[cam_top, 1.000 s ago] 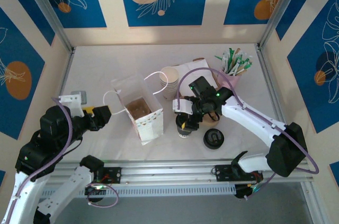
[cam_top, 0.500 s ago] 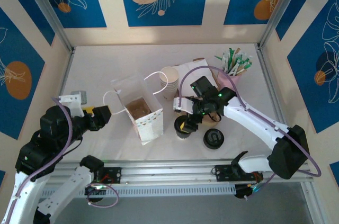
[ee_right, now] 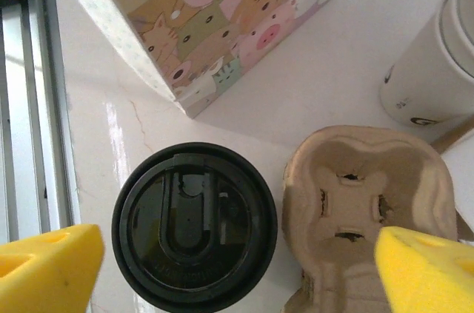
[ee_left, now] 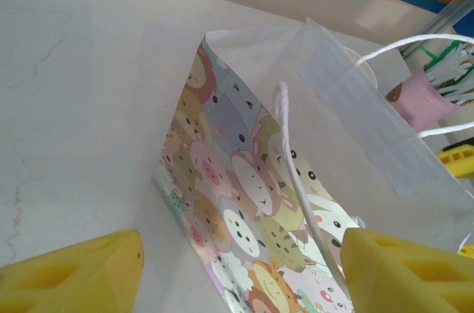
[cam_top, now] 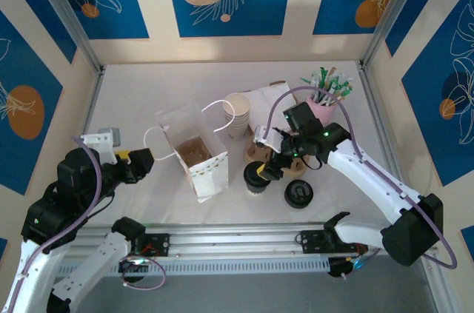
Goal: Pack the takeout coffee
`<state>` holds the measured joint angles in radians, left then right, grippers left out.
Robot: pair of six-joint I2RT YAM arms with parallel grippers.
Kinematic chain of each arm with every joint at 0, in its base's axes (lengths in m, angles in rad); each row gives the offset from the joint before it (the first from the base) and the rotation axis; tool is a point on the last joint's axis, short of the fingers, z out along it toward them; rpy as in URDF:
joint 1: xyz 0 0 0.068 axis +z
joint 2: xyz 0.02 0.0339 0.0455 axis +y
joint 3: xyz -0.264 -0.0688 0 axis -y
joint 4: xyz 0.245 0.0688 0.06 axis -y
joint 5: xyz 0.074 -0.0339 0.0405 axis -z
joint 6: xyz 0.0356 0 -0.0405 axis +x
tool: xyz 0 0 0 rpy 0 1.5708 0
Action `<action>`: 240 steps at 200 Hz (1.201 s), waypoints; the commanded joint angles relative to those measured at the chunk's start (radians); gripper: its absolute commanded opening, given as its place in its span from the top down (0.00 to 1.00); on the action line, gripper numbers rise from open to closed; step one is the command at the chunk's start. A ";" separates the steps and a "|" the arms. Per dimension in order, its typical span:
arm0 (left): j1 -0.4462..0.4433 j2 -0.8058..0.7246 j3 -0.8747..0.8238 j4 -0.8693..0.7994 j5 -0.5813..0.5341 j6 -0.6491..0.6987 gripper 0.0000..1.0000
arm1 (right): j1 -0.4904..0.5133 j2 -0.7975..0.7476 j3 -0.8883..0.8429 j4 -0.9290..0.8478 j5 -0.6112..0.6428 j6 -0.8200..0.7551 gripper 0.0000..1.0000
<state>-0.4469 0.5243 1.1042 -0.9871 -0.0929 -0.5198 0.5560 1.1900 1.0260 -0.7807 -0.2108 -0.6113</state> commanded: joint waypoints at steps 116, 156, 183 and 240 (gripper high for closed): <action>0.010 -0.007 0.001 -0.016 -0.031 0.025 0.28 | 0.076 0.081 -0.063 -0.005 0.022 -0.162 0.10; 0.009 -0.010 0.000 -0.016 -0.034 0.023 0.28 | 0.091 0.112 -0.053 -0.014 0.041 -0.176 0.11; 0.010 -0.009 -0.001 -0.016 -0.034 0.024 0.28 | 0.093 0.110 -0.055 -0.014 0.043 -0.175 0.14; 0.010 -0.009 -0.007 -0.016 -0.035 0.021 0.28 | 0.108 0.105 -0.061 -0.017 0.064 -0.183 0.25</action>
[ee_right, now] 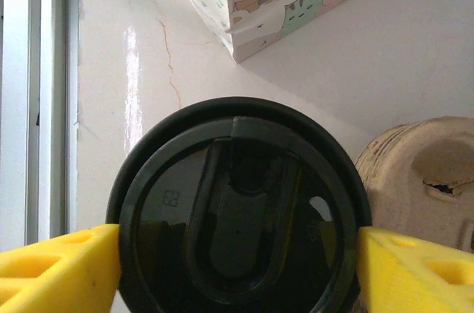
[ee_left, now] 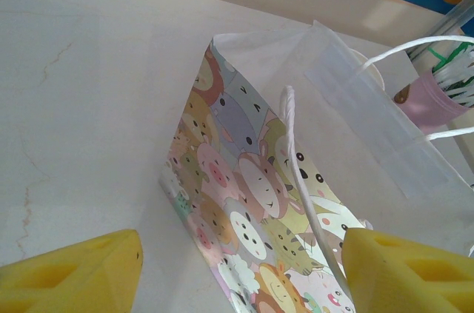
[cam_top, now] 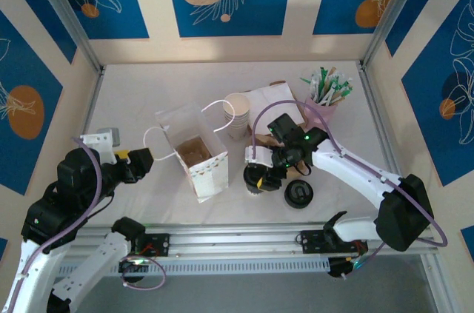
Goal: Pack the takeout coffee
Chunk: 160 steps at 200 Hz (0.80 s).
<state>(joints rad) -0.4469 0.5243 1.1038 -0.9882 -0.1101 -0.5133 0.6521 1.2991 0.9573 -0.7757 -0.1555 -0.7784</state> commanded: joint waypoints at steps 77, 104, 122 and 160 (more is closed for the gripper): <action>0.010 -0.008 -0.006 -0.015 -0.022 0.010 0.28 | 0.045 -0.001 -0.009 -0.018 0.066 -0.033 0.20; 0.010 -0.006 -0.005 -0.016 -0.025 0.008 0.28 | 0.051 0.008 -0.011 -0.018 0.080 -0.032 0.23; 0.010 0.005 0.017 -0.031 -0.048 0.010 0.29 | 0.056 0.013 -0.011 -0.019 0.093 -0.035 0.26; 0.010 0.027 0.080 -0.055 -0.087 0.044 0.28 | 0.059 0.014 0.000 -0.031 0.095 -0.021 0.39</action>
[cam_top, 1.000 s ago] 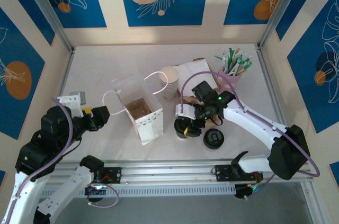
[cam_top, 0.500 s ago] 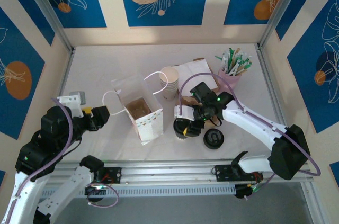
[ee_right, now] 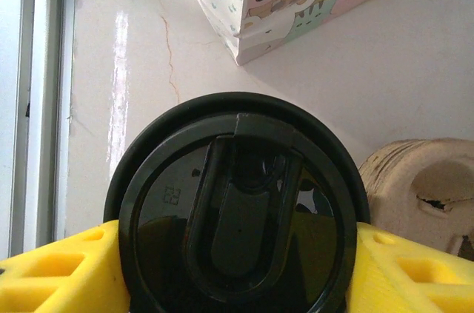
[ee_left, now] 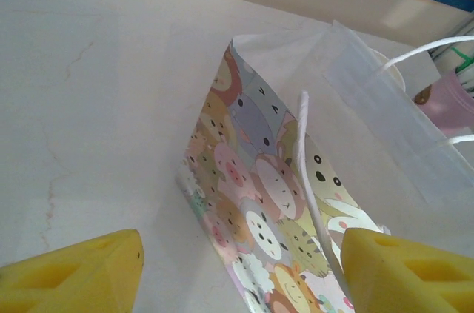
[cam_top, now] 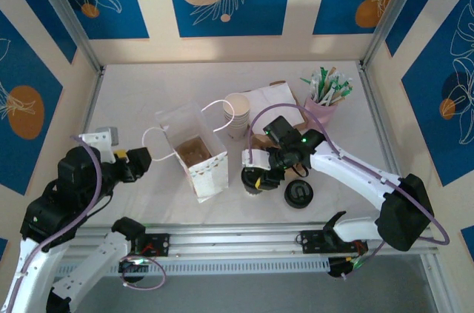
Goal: Pack the takeout coffee
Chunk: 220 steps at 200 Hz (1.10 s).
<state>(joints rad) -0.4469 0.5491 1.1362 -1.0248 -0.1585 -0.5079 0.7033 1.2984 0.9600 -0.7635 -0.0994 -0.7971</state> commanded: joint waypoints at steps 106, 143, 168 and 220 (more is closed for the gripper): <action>0.010 0.232 0.283 -0.020 -0.196 0.213 0.25 | 0.031 -0.193 0.069 -0.058 0.087 0.210 0.55; 0.017 0.339 0.318 0.114 -0.203 0.272 0.24 | 0.066 -0.291 0.096 -0.109 0.130 0.282 0.54; 0.086 0.428 0.343 0.174 -0.134 0.272 0.24 | 0.087 -0.353 0.118 -0.151 0.149 0.328 0.54; 0.452 0.592 0.264 0.368 0.337 0.079 0.26 | 0.115 -0.442 0.191 -0.189 0.196 0.413 0.56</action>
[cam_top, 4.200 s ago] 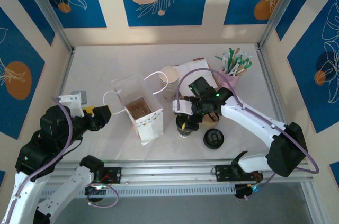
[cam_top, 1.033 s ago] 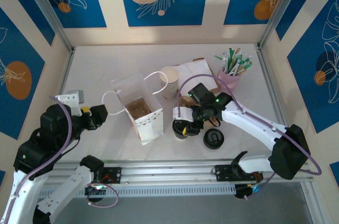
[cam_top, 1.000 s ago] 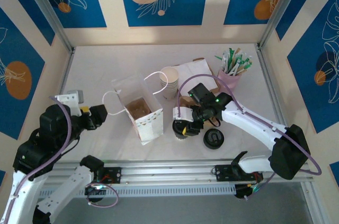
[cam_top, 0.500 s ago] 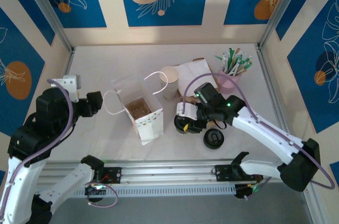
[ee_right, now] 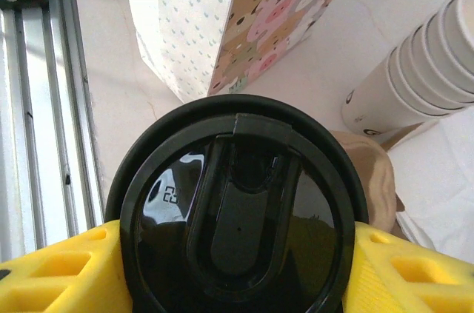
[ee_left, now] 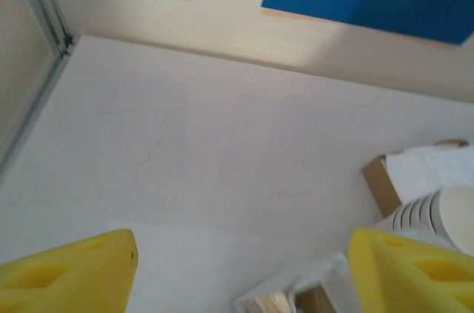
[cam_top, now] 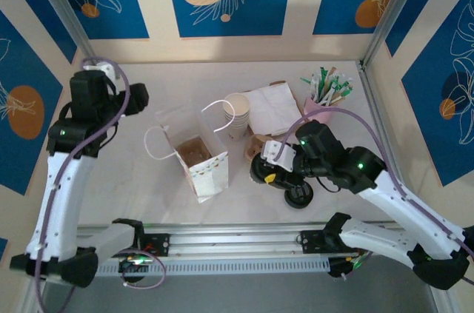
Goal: Pack the takeout coffee
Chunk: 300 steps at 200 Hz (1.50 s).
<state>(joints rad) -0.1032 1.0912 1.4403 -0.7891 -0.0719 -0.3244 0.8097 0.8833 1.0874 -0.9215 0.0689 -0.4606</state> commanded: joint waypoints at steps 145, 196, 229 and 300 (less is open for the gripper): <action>0.185 0.297 -0.551 0.498 0.553 -0.259 0.38 | 0.020 -0.024 0.275 -0.017 -0.039 0.328 0.55; 0.171 0.311 -0.637 0.547 0.572 -0.276 0.38 | 0.022 0.037 0.374 0.025 -0.070 0.459 0.61; 0.156 0.305 -0.661 0.549 0.570 -0.287 0.38 | 0.033 0.093 0.408 0.050 -0.090 0.507 0.66; 0.141 0.213 -0.756 0.519 0.501 -0.291 0.38 | 0.072 0.251 0.534 0.029 -0.010 0.578 0.71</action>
<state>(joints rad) 0.0528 1.3312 0.7116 -0.2508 0.4545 -0.6121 0.8673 1.1126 1.5681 -0.8845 0.0154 0.0780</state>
